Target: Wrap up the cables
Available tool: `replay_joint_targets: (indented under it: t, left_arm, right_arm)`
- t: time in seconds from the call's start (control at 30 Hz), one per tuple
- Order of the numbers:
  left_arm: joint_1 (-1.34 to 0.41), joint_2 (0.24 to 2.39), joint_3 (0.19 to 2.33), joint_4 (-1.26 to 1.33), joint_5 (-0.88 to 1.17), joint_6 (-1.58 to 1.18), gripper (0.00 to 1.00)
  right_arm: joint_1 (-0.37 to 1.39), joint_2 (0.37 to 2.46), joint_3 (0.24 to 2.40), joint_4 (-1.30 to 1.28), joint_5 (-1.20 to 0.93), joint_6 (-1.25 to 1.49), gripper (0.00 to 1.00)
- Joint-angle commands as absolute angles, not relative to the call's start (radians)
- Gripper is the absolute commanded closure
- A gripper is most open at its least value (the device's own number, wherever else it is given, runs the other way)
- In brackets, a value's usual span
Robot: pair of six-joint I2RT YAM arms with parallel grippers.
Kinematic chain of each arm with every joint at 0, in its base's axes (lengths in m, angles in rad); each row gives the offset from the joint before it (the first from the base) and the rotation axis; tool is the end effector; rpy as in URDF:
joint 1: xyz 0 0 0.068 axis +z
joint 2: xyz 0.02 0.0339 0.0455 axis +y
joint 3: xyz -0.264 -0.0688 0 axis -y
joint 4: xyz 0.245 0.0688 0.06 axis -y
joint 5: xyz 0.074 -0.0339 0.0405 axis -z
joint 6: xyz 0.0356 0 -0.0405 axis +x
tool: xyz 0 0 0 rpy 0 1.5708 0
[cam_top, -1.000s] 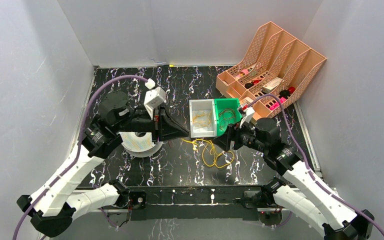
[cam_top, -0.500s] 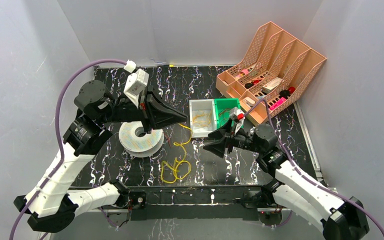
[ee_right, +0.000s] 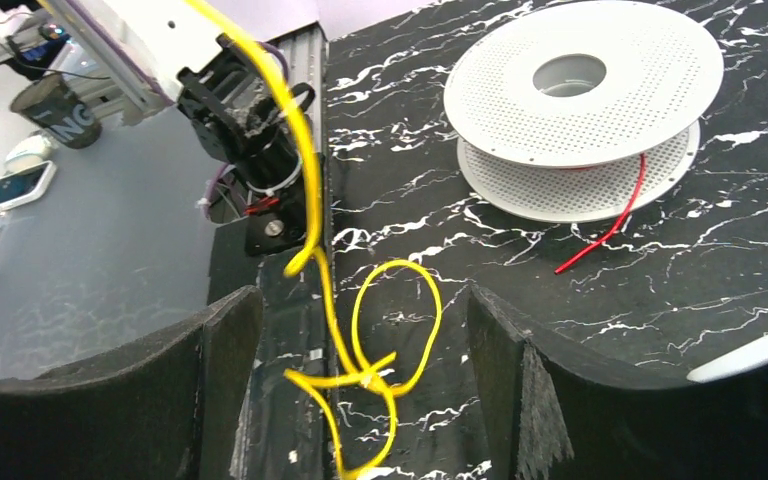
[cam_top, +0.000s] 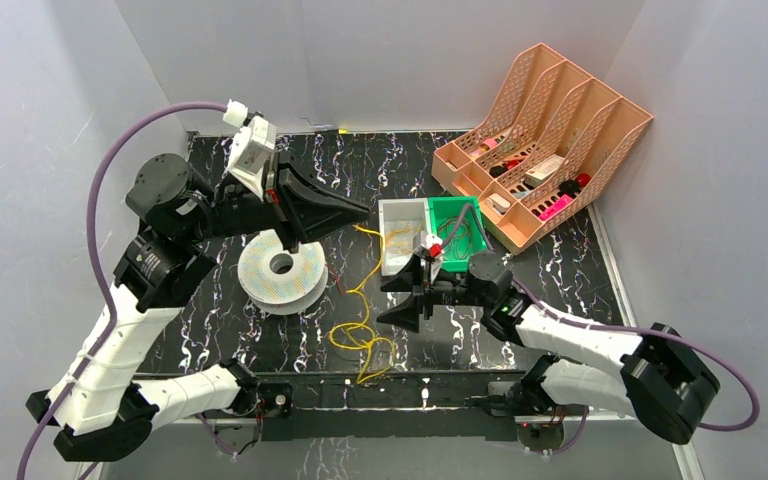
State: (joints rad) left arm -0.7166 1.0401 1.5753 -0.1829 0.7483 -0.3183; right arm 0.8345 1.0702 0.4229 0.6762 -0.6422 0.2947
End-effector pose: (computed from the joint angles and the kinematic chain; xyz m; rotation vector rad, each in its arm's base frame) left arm 0.1051 -0.1237 0.5523 0.9409 1.0910 -1.3185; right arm 0.1369 0.1828 0.2482 -0.9722 1.4218 1.3554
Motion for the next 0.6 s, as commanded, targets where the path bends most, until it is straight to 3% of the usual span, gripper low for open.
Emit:
replay_joint_targets:
  t: [0.0, 0.4, 0.57]
  left_arm:
    - [-0.72, 1.032, 1.633, -0.15, 0.703, -0.343, 1.0]
    - [-0.721, 1.057, 1.675, -0.094, 0.657, -0.385, 1.0]
    - [-0.721, 1.057, 1.673, -0.07, 0.65, -0.4, 1.0]
  right_arm:
    - [0.859, 1.132, 0.474, 0.839, -0.584, 0.25, 0.17]
    - [1.006, 1.336, 0.528, 0.96, -0.518, 0.259, 0.17]
    - [1.027, 1.402, 0.516, 1.105, -0.457, 0.339, 0.22]
